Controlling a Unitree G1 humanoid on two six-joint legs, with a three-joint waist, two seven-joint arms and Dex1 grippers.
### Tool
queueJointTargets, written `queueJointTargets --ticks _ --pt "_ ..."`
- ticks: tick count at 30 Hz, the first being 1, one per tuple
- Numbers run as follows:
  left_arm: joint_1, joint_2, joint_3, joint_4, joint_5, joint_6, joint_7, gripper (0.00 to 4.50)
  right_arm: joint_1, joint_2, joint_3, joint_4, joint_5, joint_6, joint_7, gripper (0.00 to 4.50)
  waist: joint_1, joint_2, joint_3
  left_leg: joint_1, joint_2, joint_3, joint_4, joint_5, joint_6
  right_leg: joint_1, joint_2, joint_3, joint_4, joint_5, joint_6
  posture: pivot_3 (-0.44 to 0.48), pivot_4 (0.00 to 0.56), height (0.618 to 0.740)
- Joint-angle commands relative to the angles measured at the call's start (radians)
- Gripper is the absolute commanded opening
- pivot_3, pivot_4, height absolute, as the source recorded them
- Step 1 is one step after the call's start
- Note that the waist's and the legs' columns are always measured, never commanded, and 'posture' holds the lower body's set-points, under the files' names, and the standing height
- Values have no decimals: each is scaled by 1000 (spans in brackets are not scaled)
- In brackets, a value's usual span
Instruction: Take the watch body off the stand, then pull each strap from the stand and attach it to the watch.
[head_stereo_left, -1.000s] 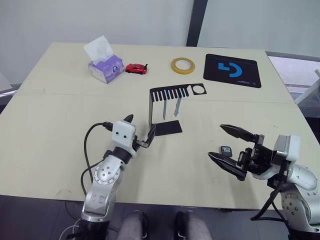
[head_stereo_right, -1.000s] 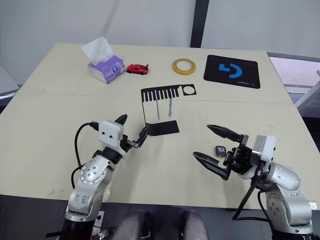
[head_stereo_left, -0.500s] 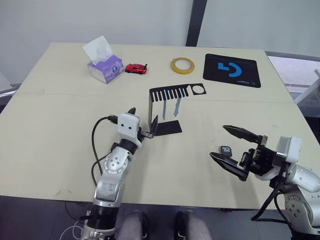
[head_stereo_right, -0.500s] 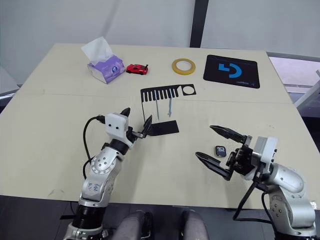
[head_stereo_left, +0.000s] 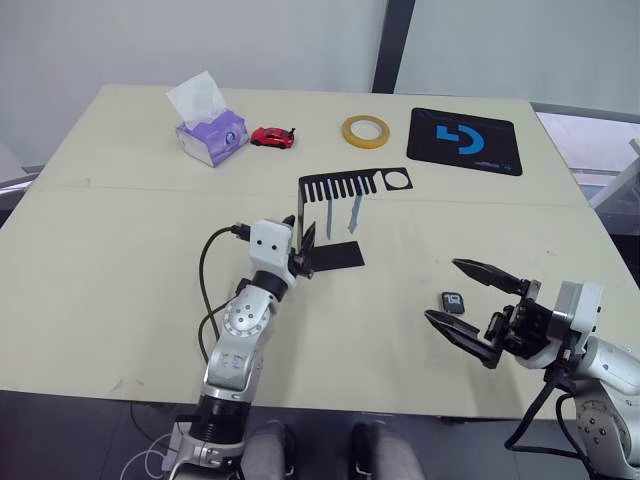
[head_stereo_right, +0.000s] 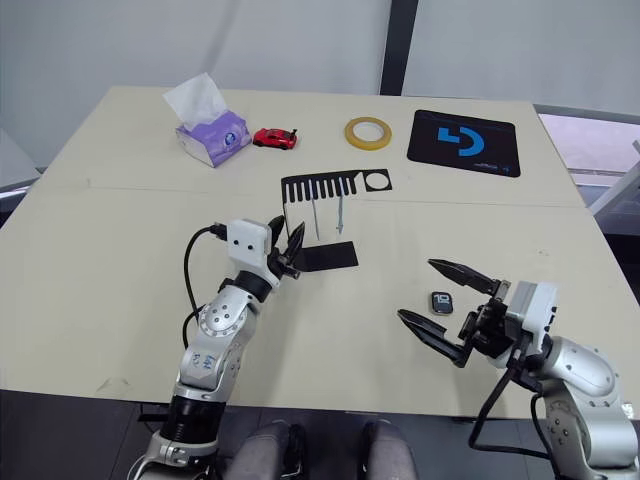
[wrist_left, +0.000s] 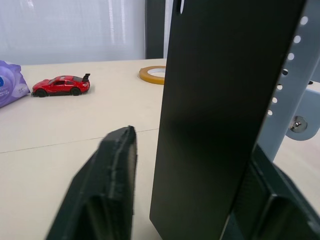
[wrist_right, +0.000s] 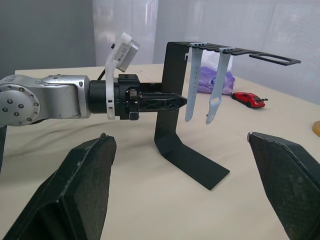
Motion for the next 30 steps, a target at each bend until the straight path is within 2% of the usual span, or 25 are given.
queueJointTargets --ticks 1,2,3,11,17,23,27,30 --pt "-26 -7 -18 -20 -7 -18 -28 444 33 -1 -41 -41 2 -21 -20 4500 0 0 0 0 0 0 0 0 -1 0 0 0 0 0 0 0 150 740" --pt "-24 -2 -23 -28 1 -19 -30 142 37 3 -43 -48 8 -15 -33 4500 0 0 0 0 0 0 0 1 -1 0 0 0 0 0 0 0 150 740" --pt "-21 2 -26 -38 6 -20 -32 56 41 6 -44 -54 11 -11 -42 4500 0 0 0 0 0 0 0 1 -1 0 0 0 0 0 0 0 150 740" --pt "4 48 -12 -111 41 5 -29 56 85 22 -15 -112 -6 6 -105 4500 0 0 0 -1 0 0 0 1 -1 -1 0 0 0 0 0 0 150 740" --pt "-8 3 57 -139 77 116 107 56 106 49 24 -182 -119 114 -314 4500 -1 0 0 -1 0 0 -1 1 -1 -1 0 0 0 0 0 0 150 740" --pt "-7 -38 46 -128 96 119 155 56 22 104 188 -282 -220 268 -505 4500 -2 0 0 -1 0 0 0 1 -1 -1 0 0 0 0 0 0 150 740" --pt "-7 -50 43 -112 102 121 167 56 -95 184 329 -318 -302 347 -624 4500 -1 0 0 -1 1 0 -1 1 -2 -2 0 0 1 0 0 0 150 740" --pt "-10 -52 43 -109 105 122 172 56 -154 227 386 -319 -343 404 -689 4500 -3 -1 0 -4 1 0 0 1 -3 -4 0 0 1 0 0 0 150 740"
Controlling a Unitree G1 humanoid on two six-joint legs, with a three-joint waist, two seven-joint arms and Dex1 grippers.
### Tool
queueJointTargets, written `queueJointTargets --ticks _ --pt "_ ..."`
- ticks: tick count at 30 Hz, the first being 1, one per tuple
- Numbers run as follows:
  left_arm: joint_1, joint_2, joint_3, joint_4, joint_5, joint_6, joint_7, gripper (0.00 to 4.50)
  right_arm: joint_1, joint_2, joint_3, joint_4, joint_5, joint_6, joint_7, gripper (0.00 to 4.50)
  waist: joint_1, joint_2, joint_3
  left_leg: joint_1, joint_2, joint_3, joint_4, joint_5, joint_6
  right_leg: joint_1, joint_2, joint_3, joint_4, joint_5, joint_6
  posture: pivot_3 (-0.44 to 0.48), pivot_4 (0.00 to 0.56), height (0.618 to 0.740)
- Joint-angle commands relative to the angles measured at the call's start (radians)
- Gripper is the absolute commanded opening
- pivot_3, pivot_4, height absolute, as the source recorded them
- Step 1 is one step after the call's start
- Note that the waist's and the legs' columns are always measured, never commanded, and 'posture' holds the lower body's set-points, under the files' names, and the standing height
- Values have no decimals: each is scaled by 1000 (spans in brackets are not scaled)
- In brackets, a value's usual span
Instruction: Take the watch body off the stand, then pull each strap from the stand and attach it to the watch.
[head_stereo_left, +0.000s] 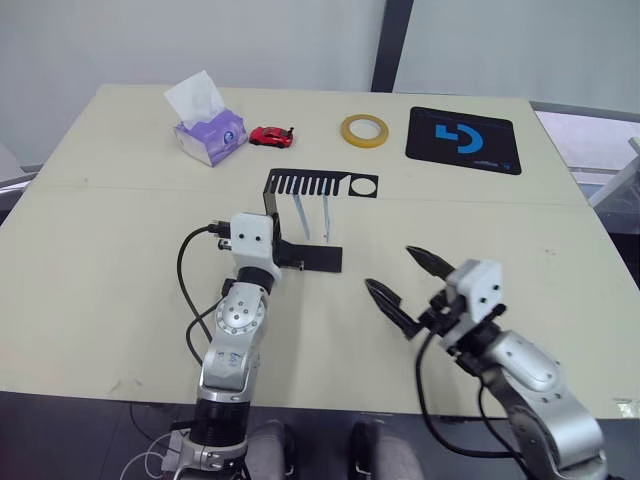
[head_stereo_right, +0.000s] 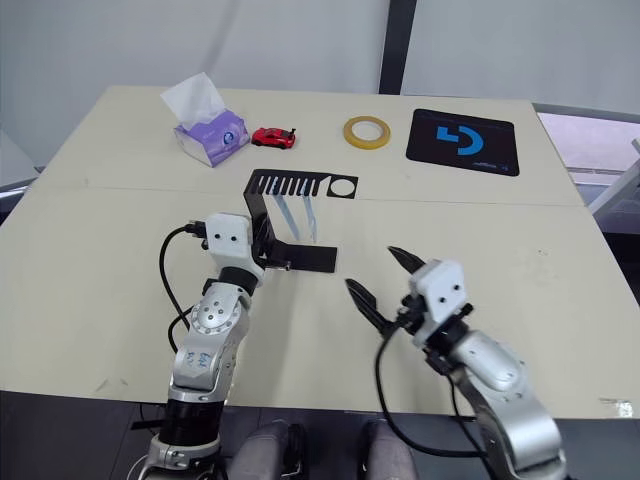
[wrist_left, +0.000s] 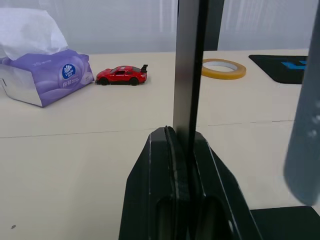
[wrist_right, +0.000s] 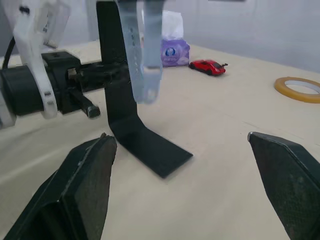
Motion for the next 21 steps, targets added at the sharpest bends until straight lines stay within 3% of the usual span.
queueJointTargets --ticks 1,9,21 --pt "-12 -12 -5 -21 15 -6 16 56 -100 71 106 -50 -79 90 -128 4500 0 0 0 0 0 0 0 0 0 0 0 0 0 0 0 0 150 740" --pt "-22 -6 -6 -28 21 16 12 56 -299 236 211 100 -180 103 -239 4500 -3 0 0 -7 1 -3 6 0 0 -3 1 -4 2 0 0 0 150 740" --pt "-24 -6 -7 -37 13 47 -4 56 -372 316 210 258 -209 -2 -226 4500 -12 0 0 -9 1 -3 9 -1 1 -3 1 -5 2 1 1 0 150 740"
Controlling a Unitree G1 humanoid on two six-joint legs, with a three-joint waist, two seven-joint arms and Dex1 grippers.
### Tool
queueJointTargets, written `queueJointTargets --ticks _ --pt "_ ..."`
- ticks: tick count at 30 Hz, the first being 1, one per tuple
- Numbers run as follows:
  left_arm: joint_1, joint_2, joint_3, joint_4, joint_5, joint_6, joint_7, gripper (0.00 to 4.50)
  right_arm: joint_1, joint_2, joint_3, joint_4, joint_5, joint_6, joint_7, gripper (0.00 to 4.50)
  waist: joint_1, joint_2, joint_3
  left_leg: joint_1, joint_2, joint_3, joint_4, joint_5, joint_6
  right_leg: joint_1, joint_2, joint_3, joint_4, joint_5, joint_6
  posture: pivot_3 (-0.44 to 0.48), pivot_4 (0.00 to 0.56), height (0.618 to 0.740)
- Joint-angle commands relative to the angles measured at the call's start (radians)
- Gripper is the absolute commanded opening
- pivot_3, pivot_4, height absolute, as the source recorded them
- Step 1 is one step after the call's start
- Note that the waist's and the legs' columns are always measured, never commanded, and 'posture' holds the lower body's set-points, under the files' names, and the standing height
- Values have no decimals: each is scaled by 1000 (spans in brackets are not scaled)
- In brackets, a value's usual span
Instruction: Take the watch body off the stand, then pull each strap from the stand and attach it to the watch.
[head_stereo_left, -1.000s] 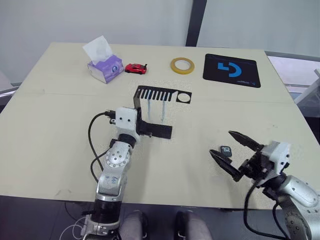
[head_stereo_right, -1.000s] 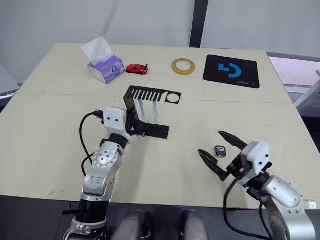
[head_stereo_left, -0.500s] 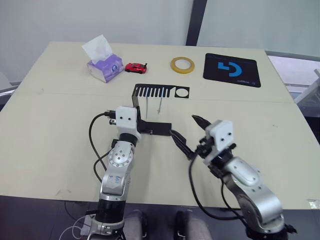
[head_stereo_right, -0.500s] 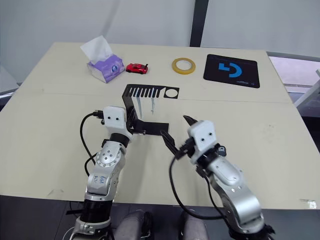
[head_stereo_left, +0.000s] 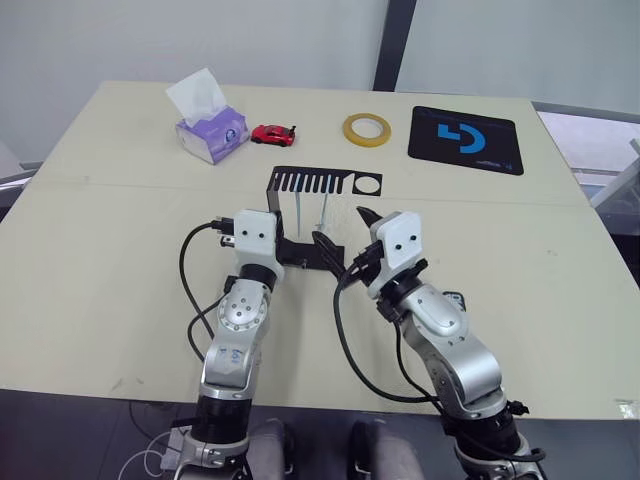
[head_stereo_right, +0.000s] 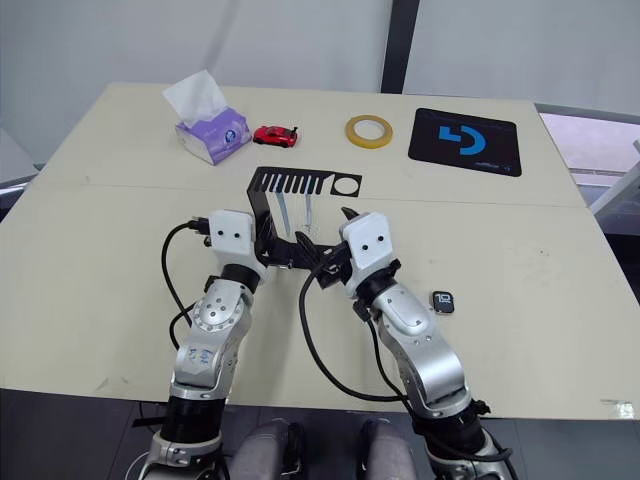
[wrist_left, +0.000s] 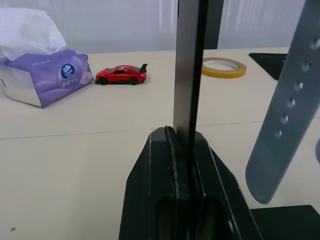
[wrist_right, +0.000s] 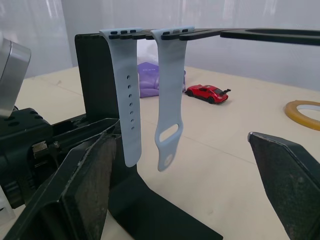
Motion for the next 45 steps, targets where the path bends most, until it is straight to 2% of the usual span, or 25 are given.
queueJointTargets --ticks 1,26,28,31,36,37,45 --pt "-7 -4 -2 -30 1 15 -3 56 -36 39 -5 23 -7 -46 -6 4500 -4 0 0 0 0 0 0 0 0 0 0 0 0 0 0 0 150 740" --pt "-24 -11 6 -28 -9 35 -9 56 -137 157 -34 189 -66 -96 -89 4500 -17 0 0 -1 0 0 0 0 0 0 0 -1 0 0 0 0 150 740" --pt "-25 -11 6 -28 -10 34 -9 0 -140 164 -35 194 -66 -100 -93 3960 -17 0 0 -1 0 0 0 0 0 0 0 -1 0 0 0 0 150 740" --pt "-25 -11 7 -28 -10 34 -10 0 -144 169 -36 201 -68 -103 -93 2769 -18 0 0 -1 0 -1 0 0 0 0 0 -1 0 0 0 0 150 740" --pt "-21 -10 3 -33 -9 34 -12 0 -151 177 -35 212 -69 -108 -91 185 -18 0 0 -1 0 0 0 0 -1 0 0 -1 -1 0 0 0 150 740" --pt "-20 -10 3 -34 -9 34 -12 0 -151 179 -34 212 -69 -109 -90 29 -18 0 0 -1 0 0 0 0 -1 0 0 -1 -1 0 0 0 150 740" --pt "-16 -4 -5 -40 3 28 -11 0 -145 176 -25 204 -75 -124 -77 29 -18 0 0 -1 1 -1 -1 0 -1 0 0 -1 -1 0 0 0 150 740"
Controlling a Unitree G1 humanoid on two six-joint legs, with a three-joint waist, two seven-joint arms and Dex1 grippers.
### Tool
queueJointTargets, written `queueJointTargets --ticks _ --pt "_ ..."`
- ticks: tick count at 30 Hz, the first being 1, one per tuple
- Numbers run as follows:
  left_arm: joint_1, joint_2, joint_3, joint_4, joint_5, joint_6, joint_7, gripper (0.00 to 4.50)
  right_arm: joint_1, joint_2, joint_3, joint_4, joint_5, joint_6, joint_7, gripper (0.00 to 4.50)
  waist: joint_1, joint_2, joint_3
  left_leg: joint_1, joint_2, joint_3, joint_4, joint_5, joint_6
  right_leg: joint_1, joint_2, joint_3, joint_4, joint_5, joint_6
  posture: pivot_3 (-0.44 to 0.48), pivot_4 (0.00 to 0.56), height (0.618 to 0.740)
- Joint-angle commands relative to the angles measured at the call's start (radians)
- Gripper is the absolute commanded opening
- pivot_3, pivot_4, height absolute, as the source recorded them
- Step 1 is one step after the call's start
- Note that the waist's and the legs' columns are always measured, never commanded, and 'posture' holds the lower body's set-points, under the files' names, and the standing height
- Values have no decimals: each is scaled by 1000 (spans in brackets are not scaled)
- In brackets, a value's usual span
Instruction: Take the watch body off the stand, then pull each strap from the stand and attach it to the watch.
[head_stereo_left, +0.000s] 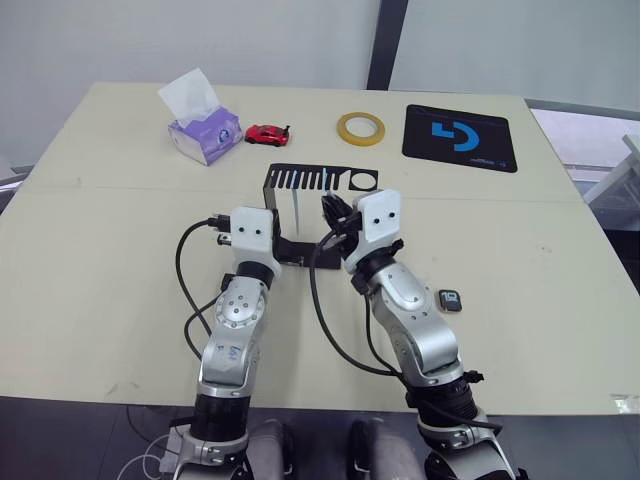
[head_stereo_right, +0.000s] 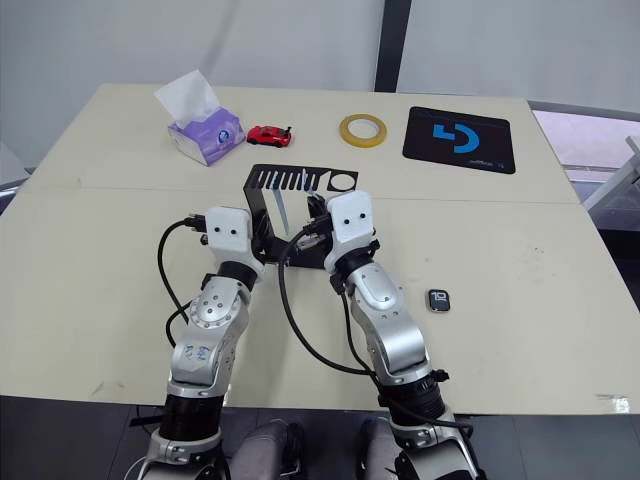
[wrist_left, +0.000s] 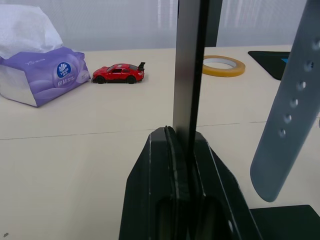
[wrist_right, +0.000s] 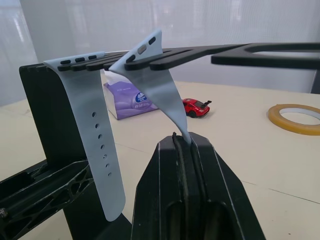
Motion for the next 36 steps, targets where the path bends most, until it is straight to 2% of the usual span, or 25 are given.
queueJointTargets --ticks 1,14,29,33,36 --pt "-3 -1 -20 -29 11 -8 -6 0 -7 6 9 -21 -9 -42 12 29 0 0 0 0 0 0 0 0 0 0 0 0 0 0 0 0 150 740" --pt "0 1 -28 -29 37 -13 -1 0 47 -73 80 -85 -58 -157 122 29 0 0 0 0 0 0 -1 0 0 -1 0 0 -1 0 0 0 150 740" --pt "3 16 -29 -22 32 -8 -24 0 213 -190 48 -269 -61 -153 171 29 1 0 0 0 1 0 -1 0 0 -1 0 0 -1 0 0 0 150 740" --pt "19 2 -22 -32 11 -1 -30 0 281 -256 3 -339 -22 -141 222 29 3 0 0 0 0 0 -1 -1 1 -1 0 0 -2 0 0 0 150 740" --pt "20 0 -24 -32 6 -7 -34 1107 304 -300 -34 -363 3 -128 249 0 2 0 0 0 0 0 -1 -2 1 0 0 0 -2 0 0 0 150 740"
